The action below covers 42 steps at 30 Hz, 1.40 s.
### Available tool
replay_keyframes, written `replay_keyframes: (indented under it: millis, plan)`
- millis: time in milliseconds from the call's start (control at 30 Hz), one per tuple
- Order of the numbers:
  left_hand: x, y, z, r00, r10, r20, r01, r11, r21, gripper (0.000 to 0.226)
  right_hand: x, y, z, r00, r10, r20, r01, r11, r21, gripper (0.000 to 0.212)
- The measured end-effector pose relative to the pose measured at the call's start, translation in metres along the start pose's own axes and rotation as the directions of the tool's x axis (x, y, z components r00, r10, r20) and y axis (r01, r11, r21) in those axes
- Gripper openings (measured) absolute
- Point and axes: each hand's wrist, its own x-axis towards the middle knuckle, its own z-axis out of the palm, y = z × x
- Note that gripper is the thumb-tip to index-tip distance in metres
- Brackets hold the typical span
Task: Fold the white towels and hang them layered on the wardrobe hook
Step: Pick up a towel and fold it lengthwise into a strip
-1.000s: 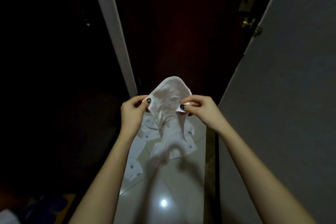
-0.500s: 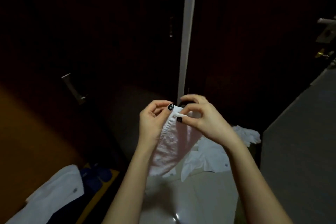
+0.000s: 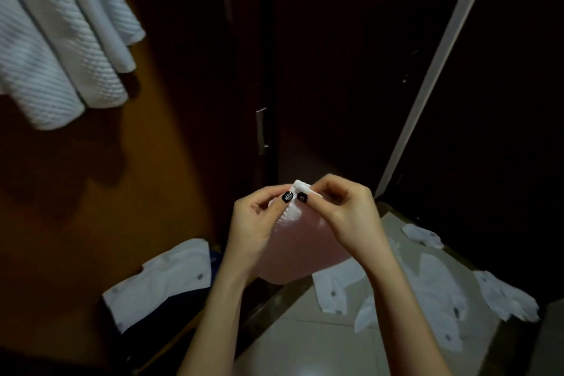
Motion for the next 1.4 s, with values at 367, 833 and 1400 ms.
replay_keyframes:
  millis: [367, 833, 1400]
  plan:
    - [-0.017, 0.014, -0.056, 0.988, 0.089, -0.123, -0.084, 0.996, 0.039, 0.016, 0.015, -0.043, 0.053, 0.987, -0.124, 0.105, 0.123, 0.992, 0.021, 0.012]
    - [-0.020, 0.004, -0.061, 0.935, 0.184, -0.303, -0.131, 0.973, 0.188, 0.017, 0.025, -0.030, 0.037, 0.973, -0.104, 0.205, 0.164, 0.940, -0.300, 0.024]
    - [-0.020, 0.012, -0.088, 0.963, 0.092, -0.255, -0.083, 0.995, 0.046, 0.010, 0.024, -0.022, 0.037, 0.984, -0.134, 0.115, 0.128, 0.990, 0.053, 0.020]
